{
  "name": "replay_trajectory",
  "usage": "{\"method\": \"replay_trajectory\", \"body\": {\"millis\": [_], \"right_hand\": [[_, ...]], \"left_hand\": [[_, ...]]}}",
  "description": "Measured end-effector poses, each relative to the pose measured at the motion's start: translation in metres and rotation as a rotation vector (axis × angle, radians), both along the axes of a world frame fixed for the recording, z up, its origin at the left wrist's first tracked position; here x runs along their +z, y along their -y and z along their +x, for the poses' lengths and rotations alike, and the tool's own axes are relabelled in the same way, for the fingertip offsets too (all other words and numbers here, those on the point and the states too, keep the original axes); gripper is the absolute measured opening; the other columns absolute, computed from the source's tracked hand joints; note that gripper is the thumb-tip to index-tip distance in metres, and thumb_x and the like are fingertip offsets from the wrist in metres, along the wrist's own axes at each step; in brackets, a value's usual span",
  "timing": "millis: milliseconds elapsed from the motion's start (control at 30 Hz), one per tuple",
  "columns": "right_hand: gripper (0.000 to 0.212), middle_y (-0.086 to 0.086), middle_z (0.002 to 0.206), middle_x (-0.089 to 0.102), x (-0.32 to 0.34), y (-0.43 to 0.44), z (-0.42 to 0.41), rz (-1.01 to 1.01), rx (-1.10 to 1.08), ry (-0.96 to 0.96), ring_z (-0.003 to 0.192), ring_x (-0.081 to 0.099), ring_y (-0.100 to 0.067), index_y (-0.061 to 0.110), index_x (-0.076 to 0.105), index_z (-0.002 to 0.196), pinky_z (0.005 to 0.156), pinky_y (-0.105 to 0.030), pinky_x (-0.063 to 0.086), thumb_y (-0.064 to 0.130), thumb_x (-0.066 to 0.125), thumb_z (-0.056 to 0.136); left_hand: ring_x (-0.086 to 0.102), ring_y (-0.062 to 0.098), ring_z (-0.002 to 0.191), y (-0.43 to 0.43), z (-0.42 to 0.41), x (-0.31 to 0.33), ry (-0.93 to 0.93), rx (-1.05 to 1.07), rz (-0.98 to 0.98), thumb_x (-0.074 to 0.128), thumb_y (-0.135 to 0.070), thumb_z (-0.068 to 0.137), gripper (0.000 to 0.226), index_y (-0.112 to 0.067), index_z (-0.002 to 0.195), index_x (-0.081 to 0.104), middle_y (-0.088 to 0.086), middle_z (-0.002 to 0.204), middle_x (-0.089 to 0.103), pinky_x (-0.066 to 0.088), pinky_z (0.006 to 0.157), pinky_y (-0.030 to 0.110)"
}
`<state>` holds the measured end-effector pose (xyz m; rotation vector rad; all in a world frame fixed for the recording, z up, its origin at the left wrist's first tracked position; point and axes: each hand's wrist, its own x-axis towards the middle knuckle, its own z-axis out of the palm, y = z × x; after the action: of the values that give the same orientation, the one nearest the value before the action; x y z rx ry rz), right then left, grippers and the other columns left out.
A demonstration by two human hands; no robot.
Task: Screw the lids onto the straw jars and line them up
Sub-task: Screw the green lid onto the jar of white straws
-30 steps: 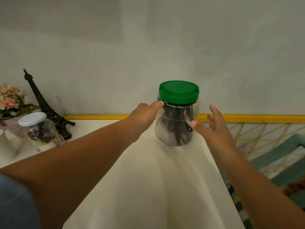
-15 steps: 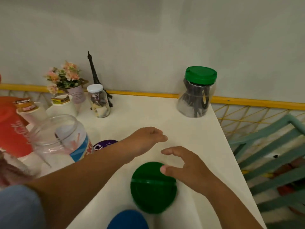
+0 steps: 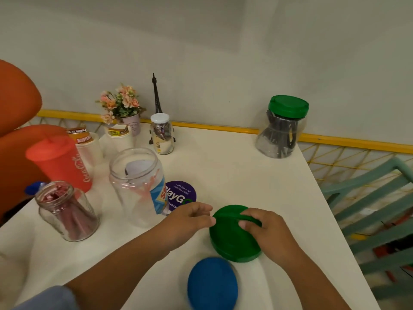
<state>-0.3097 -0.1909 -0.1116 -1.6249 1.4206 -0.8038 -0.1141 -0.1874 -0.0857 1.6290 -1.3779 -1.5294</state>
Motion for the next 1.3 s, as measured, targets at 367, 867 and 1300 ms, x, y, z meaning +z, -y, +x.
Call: {"method": "replay_trajectory", "body": {"millis": [367,867,1300], "right_hand": [[0.019,0.012,0.055,0.06,0.099,-0.073,0.082,-0.197,-0.125,0.299,0.051,0.05,0.002,0.016,0.062,0.071,0.048,-0.009,0.038,0.01,0.056,0.088],[0.037,0.021,0.088,0.056,0.163,-0.145,0.292,-0.078,0.198,0.317,0.081,0.054,0.008,0.033,0.052,0.077,0.063,0.001,0.045,0.001,0.07,0.073],[0.033,0.018,0.084,0.05,0.153,-0.143,0.394,-0.115,0.317,0.167,0.094,0.055,-0.007,0.027,0.047,0.083,0.076,-0.014,0.048,0.005,0.07,0.075]], "left_hand": [[0.059,0.002,0.102,-0.104,0.095,0.084,-0.063,0.125,-0.166,0.061,-0.021,0.086,0.024,-0.036,0.104,0.059,-0.011,0.115,0.064,0.045,0.083,0.018],[0.045,0.01,0.116,-0.227,0.284,0.111,0.382,0.695,-0.641,0.076,-0.017,0.074,0.055,-0.032,0.12,0.05,-0.009,0.125,0.048,0.042,0.099,0.034],[0.021,0.015,0.141,-0.215,0.34,0.036,0.069,0.614,-0.384,0.09,-0.051,0.031,0.151,-0.027,0.148,-0.002,-0.004,0.155,0.02,0.025,0.115,0.044]]}}
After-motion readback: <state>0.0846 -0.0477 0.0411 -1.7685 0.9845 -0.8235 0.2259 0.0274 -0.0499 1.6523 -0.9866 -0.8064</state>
